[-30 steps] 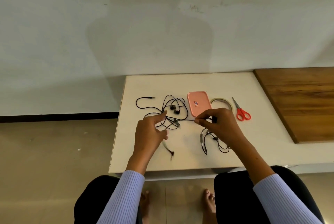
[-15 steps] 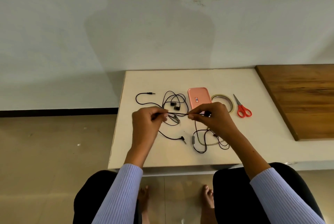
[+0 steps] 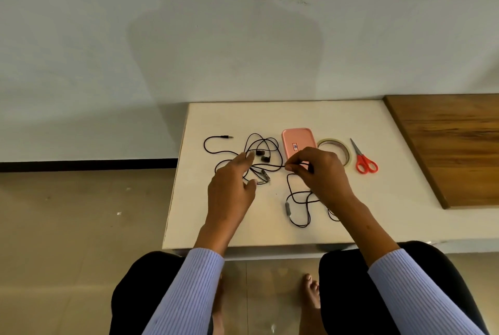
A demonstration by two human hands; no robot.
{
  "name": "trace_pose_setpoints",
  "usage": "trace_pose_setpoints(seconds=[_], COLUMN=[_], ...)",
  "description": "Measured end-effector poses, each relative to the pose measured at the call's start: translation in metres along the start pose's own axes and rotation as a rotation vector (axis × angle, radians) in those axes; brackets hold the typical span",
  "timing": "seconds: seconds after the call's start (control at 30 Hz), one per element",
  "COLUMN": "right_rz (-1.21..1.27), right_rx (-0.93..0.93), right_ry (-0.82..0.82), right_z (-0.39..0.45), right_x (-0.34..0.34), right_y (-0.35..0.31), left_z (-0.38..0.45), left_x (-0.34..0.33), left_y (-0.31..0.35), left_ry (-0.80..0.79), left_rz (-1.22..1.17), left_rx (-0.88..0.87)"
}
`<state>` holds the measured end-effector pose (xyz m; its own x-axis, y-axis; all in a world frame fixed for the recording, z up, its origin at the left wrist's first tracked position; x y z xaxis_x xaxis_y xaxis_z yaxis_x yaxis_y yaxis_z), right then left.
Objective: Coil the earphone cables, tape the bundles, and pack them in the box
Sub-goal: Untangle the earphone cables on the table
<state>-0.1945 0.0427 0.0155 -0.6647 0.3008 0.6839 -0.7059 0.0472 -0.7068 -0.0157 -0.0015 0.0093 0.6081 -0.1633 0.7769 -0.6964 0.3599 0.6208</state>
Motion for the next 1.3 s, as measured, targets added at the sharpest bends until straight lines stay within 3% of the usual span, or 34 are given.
trace_pose_setpoints(seconds=[0.2, 0.4, 0.53, 0.67, 0.77, 0.93, 1.13, 1.3], right_rz=[0.053, 0.233, 0.213, 0.167, 0.075, 0.098, 0.288, 0.252], right_rx=[0.042, -0.086, -0.127, -0.129, -0.098, -0.042, -0.093, -0.128], right_ry=[-0.09, -0.089, -0.073, -0.001, -0.006, -0.068, -0.095, -0.114], right_z=[-0.002, 0.001, 0.0, -0.002, -0.004, -0.005, 0.0, 0.0], right_x=[-0.018, 0.005, 0.019, 0.028, 0.017, -0.009, 0.0, 0.018], right_y=[-0.012, 0.001, 0.009, 0.014, 0.008, -0.008, -0.005, 0.01], left_z=[0.003, 0.011, 0.009, 0.006, 0.002, -0.001, 0.01, 0.011], left_x=[-0.007, 0.009, 0.012, 0.01, 0.002, -0.011, 0.003, 0.013], left_y=[0.008, -0.011, -0.018, -0.016, -0.001, 0.027, 0.012, -0.003], left_ry=[0.012, 0.105, 0.13, 0.133, 0.076, -0.007, 0.116, 0.183], left_rz=[-0.137, -0.276, -0.276, -0.118, 0.021, -0.079, -0.165, -0.173], left_rx=[-0.098, 0.041, 0.085, 0.084, -0.048, -0.267, -0.222, -0.122])
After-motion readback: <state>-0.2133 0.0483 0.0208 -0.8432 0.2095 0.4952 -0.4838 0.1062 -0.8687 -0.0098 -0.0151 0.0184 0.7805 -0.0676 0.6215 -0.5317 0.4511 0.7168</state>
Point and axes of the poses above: each hand's wrist, its own z-axis towards the middle knuckle, its own x-axis out of the back of the hand, y = z × x, the point moved 4 cm from there along z, towards the middle knuckle, and after that the axes turned 6 degrees about z, right-handed, at the moved point
